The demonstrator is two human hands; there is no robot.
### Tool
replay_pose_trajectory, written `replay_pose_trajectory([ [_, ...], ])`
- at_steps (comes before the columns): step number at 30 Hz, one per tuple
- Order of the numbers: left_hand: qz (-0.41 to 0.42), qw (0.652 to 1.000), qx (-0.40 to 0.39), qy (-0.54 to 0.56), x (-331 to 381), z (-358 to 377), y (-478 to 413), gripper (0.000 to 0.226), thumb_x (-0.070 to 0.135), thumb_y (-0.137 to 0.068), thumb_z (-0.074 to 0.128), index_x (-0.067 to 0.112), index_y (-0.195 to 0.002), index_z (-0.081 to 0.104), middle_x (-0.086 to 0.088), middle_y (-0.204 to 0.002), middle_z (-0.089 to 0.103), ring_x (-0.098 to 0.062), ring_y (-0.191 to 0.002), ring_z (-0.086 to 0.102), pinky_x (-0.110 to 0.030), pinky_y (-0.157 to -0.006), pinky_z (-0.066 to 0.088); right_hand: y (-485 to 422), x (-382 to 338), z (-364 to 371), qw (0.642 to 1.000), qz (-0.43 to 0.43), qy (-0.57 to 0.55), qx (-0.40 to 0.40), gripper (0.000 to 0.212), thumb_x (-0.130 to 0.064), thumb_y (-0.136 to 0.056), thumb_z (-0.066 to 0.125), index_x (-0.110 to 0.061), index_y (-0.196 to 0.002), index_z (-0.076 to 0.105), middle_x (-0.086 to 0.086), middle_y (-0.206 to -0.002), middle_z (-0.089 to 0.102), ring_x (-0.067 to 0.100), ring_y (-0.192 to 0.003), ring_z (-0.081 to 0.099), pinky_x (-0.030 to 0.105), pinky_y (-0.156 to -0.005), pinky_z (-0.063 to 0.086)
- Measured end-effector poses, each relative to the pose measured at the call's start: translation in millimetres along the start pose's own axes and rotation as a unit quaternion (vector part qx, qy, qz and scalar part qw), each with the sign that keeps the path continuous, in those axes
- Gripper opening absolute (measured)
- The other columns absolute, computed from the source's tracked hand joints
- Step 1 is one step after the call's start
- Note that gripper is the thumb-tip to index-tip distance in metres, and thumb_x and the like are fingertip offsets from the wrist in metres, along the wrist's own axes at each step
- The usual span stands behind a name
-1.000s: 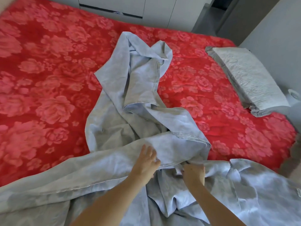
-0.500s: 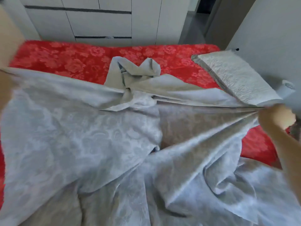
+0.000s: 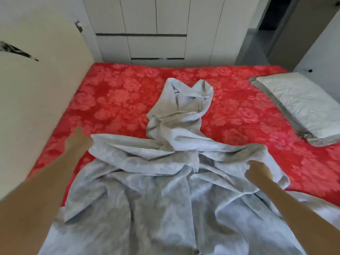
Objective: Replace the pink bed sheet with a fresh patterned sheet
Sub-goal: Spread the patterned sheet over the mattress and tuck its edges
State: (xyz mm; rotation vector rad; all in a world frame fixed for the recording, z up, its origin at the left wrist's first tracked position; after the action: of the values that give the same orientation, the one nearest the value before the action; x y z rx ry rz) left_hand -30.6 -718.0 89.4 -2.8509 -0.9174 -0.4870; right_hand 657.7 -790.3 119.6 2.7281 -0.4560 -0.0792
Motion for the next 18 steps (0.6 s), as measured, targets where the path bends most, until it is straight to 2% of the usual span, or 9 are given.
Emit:
replay_pose_trajectory([
  [1,-0.018,0.999,-0.035,0.004,30,-35,74,0.054,0.030,-0.085,0.056,0.015,-0.135,0.042,-0.019,-0.116,0.062,-0.037,-0.103,0.061,-0.041,-0.081,0.048,17,-21,14,0.999,-0.029,-0.011,-0.008,0.039,-0.017,-0.094,0.046,-0.009,-0.132,0.049,0.009,-0.126,0.058,0.024,-0.115,0.055,0.028,-0.083,0.044],
  [4,-0.035,0.994,-0.094,-0.035,-12,-50,166,0.053,0.014,-0.091,0.050,0.009,-0.142,0.035,-0.021,-0.121,0.060,-0.037,-0.110,0.057,-0.040,-0.087,0.044,67,-87,57,0.990,-0.125,-0.058,-0.040,0.033,-0.011,-0.092,0.052,-0.009,-0.124,0.057,0.010,-0.125,0.061,0.025,-0.115,0.056,0.025,-0.085,0.044],
  [8,-0.116,0.984,-0.130,-0.037,-132,-41,263,0.041,0.016,-0.092,0.051,0.010,-0.133,0.048,-0.018,-0.119,0.060,-0.036,-0.109,0.057,-0.039,-0.090,0.045,136,-182,109,0.963,-0.255,-0.051,-0.076,0.032,-0.021,-0.097,0.046,-0.013,-0.126,0.058,0.001,-0.130,0.058,0.018,-0.122,0.051,0.023,-0.097,0.037],
  [10,-0.185,0.973,-0.133,-0.041,-203,-45,324,0.041,0.017,-0.093,0.050,0.008,-0.132,0.047,-0.018,-0.123,0.058,-0.034,-0.112,0.055,-0.039,-0.093,0.043,176,-229,128,0.946,-0.308,-0.056,-0.087,0.020,-0.015,-0.096,0.045,-0.012,-0.096,0.065,0.004,-0.098,0.066,0.023,-0.102,0.061,0.023,-0.078,0.043],
  [11,-0.232,0.962,-0.141,-0.030,-234,-44,356,0.039,0.016,-0.093,0.050,0.006,-0.131,0.047,-0.018,-0.124,0.056,-0.034,-0.113,0.054,-0.038,-0.093,0.043,193,-246,136,0.939,-0.326,-0.061,-0.091,0.023,-0.011,-0.095,0.044,-0.012,-0.075,0.057,0.004,-0.075,0.058,0.024,-0.083,0.061,0.022,-0.062,0.039],
  [13,-0.329,0.934,-0.142,-0.012,-299,-48,426,0.034,0.017,-0.094,0.049,0.004,-0.125,0.050,-0.018,-0.126,0.055,-0.034,-0.114,0.054,-0.038,-0.092,0.043,231,-286,161,0.928,-0.354,-0.052,-0.106,0.033,-0.008,-0.094,0.045,-0.014,-0.062,0.042,0.000,-0.060,0.043,0.018,-0.059,0.048,0.021,-0.049,0.028],
  [14,-0.368,0.920,-0.138,0.000,-323,-46,455,0.033,0.020,-0.095,0.048,0.001,-0.123,0.051,-0.019,-0.125,0.056,-0.035,-0.114,0.053,-0.039,-0.093,0.043,250,-303,172,0.920,-0.374,-0.036,-0.116,0.028,-0.010,-0.095,0.046,-0.013,-0.067,0.049,0.002,-0.064,0.049,0.016,-0.060,0.048,0.022,-0.051,0.031],
  [16,-0.462,0.878,-0.115,0.045,-375,-47,512,0.034,0.021,-0.096,0.047,-0.005,-0.117,0.053,-0.025,-0.119,0.057,-0.040,-0.110,0.054,-0.041,-0.091,0.043,293,-342,206,0.893,-0.429,-0.008,-0.132,0.018,-0.018,-0.096,0.048,-0.006,-0.098,0.062,0.008,-0.091,0.065,0.022,-0.083,0.060,0.028,-0.068,0.043],
  [18,-0.524,0.842,-0.105,0.077,-411,-37,551,0.036,0.020,-0.094,0.050,-0.008,-0.117,0.052,-0.028,-0.115,0.057,-0.042,-0.107,0.054,-0.041,-0.088,0.044,328,-366,238,0.872,-0.465,0.043,-0.149,0.036,-0.030,-0.097,0.047,-0.009,-0.125,0.054,0.007,-0.118,0.062,0.022,-0.109,0.058,0.028,-0.085,0.043],
])
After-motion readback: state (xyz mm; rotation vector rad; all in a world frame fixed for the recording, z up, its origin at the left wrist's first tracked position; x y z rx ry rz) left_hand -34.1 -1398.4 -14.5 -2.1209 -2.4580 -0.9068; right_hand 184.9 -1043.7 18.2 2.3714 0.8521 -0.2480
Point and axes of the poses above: each hand's wrist, its own y-axis away from the middle knuckle, its own z-axis out of the palm, x = y × z, the point moved 9 cm from there along -y, towards the middle knuckle
